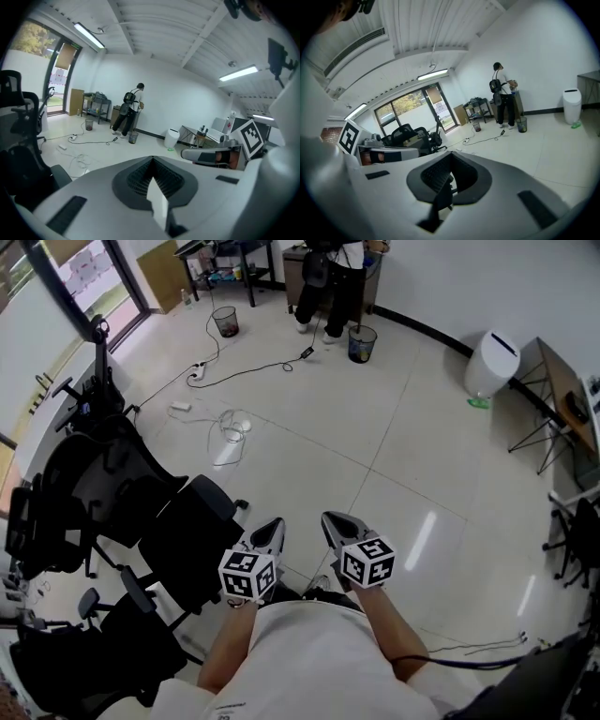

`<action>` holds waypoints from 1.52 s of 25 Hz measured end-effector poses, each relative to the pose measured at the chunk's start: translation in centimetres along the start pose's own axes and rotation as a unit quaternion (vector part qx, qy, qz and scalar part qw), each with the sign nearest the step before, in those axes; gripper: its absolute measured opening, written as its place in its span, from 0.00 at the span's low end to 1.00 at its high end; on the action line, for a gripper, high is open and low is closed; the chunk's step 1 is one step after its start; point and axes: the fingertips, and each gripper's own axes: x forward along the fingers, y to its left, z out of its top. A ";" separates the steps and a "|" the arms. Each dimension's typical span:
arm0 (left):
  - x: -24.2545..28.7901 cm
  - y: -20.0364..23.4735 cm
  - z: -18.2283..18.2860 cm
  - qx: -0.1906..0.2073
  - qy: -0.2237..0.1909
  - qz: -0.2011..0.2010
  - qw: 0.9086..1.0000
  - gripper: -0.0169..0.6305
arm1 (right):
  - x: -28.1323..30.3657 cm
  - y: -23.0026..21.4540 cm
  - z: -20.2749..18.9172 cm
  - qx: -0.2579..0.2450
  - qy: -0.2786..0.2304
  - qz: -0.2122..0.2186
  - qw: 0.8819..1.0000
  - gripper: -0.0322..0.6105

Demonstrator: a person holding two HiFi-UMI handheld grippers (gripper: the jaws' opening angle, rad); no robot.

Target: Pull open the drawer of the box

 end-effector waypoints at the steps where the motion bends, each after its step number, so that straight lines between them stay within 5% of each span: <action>1: 0.7 -0.8 0.1 0.007 0.006 -0.011 1.000 0.03 | -0.7 -0.8 0.1 0.007 -0.006 -0.011 1.000 0.03; 8: 5.7 -5.5 0.1 0.050 0.047 -0.091 0.993 0.03 | -5.2 -5.8 -0.6 0.056 -0.043 -0.089 0.994 0.03; 15: 12.8 -12.3 1.3 0.102 0.083 -0.190 0.973 0.03 | -11.1 -13.0 0.4 0.107 -0.093 -0.197 0.970 0.03; 25: 21.9 -23.3 5.3 0.173 0.105 -0.326 0.923 0.03 | -19.7 -22.2 5.2 0.123 -0.174 -0.348 0.913 0.03; 38: 27.8 -32.3 5.9 0.219 0.142 -0.447 0.855 0.03 | -26.2 -27.2 5.6 0.173 -0.233 -0.464 0.837 0.03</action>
